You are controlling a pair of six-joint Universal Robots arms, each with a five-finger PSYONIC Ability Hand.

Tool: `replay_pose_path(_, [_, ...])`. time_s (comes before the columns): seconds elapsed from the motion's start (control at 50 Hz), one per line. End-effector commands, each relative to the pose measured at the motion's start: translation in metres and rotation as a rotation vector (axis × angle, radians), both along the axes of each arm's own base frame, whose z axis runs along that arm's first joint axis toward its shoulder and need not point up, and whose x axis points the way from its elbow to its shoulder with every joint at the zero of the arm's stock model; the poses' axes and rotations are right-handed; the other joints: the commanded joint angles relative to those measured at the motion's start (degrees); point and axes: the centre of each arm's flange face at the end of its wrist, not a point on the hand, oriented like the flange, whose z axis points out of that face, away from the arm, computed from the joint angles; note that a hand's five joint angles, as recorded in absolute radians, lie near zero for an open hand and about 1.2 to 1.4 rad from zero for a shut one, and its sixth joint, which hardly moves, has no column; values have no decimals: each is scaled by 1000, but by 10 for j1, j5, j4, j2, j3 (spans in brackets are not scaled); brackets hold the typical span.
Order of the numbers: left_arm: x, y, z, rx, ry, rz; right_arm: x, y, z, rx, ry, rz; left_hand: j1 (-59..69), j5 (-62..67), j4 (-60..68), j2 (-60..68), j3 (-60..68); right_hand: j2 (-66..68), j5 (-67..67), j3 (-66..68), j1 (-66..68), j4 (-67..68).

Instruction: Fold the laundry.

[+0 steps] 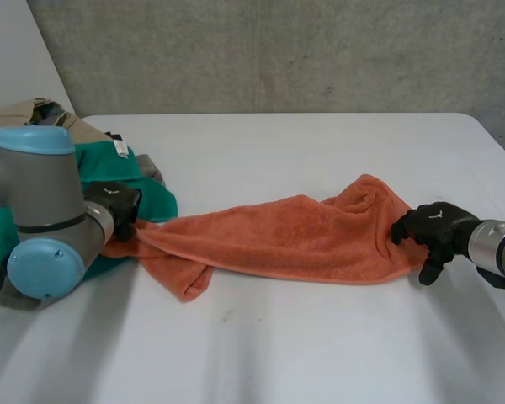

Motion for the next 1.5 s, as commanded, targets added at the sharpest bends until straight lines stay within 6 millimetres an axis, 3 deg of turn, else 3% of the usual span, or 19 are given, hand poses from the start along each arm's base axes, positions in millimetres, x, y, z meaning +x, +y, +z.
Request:
replay_pose_path(0.02, [0, -4, 5, -17, 5, 4, 1, -2, -11, -88, 10, 40, 418, 120, 116, 117, 122, 43, 54, 40, 29, 41])
replay_pose_path(0.26, [2, -8, 3, -16, 5, 12, 8, -14, -27, -192, 7, 58, 418, 120, 116, 117, 122, 169, 180, 166, 155, 167])
replay_pose_path(0.32, [1, -7, 2, -11, 5, 9, 10, -20, -28, -209, -1, 54, 418, 120, 116, 117, 122, 243, 254, 240, 229, 241])
replay_pose_path(0.34, [0, -7, 0, -8, 4, 6, 11, -23, -28, -221, -4, 51, 418, 120, 116, 117, 122, 356, 368, 353, 342, 355])
replay_pose_path(0.38, [-1, -8, -2, -6, 4, 3, 12, -28, -28, -238, -7, 41, 418, 120, 116, 117, 122, 502, 513, 499, 488, 500])
replay_pose_path(0.48, [-8, -18, -2, -41, 11, -24, 14, -55, -4, -357, -41, -29, 418, 120, 116, 117, 122, 502, 514, 499, 488, 501])
replay_pose_path(0.52, [-20, -33, 14, -123, 45, -63, 21, -78, 24, -491, -82, -67, 418, 120, 116, 117, 122, 502, 514, 499, 488, 501])
replay_pose_path(0.58, [-41, -52, 60, -303, 121, -124, 21, -111, 82, -716, -166, -181, 418, 120, 116, 117, 122, 502, 514, 499, 488, 501])
replay_pose_path(0.62, [-50, -62, 111, -485, 192, -148, 17, -127, 134, -884, -259, -289, 418, 120, 116, 117, 122, 502, 514, 499, 488, 501])
replay_pose_path(0.7, [-50, -66, 197, -796, 359, -143, 6, -133, 211, -1100, -445, -414, 418, 120, 116, 117, 122, 502, 514, 499, 488, 501])
replay_pose_path(0.76, [-46, -60, 232, -930, 476, -135, 2, -129, 248, -1199, -554, -425, 418, 120, 116, 117, 122, 502, 514, 499, 488, 501])
replay_pose_path(0.8, [-43, -58, 237, -941, 503, -121, 2, -127, 259, -1227, -576, -412, 418, 120, 116, 117, 122, 502, 514, 499, 488, 501])
replay_pose_path(0.88, [-34, -57, 221, -880, 486, -79, 6, -126, 264, -1229, -574, -364, 418, 120, 116, 117, 122, 502, 514, 499, 488, 501])
replay_pose_path(1.04, [-32, -56, 133, -625, 406, -68, 18, -122, 202, -942, -487, -264, 418, 120, 116, 117, 122, 502, 514, 499, 488, 501])
replay_pose_path(1.06, [-33, -53, 114, -565, 397, -83, 21, -116, 193, -891, -480, -237, 299, 0, -4, -3, 3, 502, 514, 499, 488, 501])
replay_pose_path(1.12, [-40, -44, 87, -476, 403, -121, 31, -101, 189, -848, -487, -167, -70, -368, -373, -372, -366, 502, 514, 499, 488, 501])
replay_pose_path(1.14, [-46, -38, 73, -424, 414, -152, 37, -92, 194, -846, -498, -119, -169, -468, -472, -471, -465, 502, 514, 499, 488, 501])
replay_pose_path(1.22, [-63, -26, 57, -354, 454, -213, 49, -65, 219, -867, -554, -21, -214, -512, -516, -515, -510, 502, 514, 499, 488, 501])
replay_pose_path(1.5, [-127, 8, 64, -246, 565, -417, 82, 53, 289, -737, -818, 274, -282, -580, -584, -583, -578, 502, 514, 499, 488, 501])
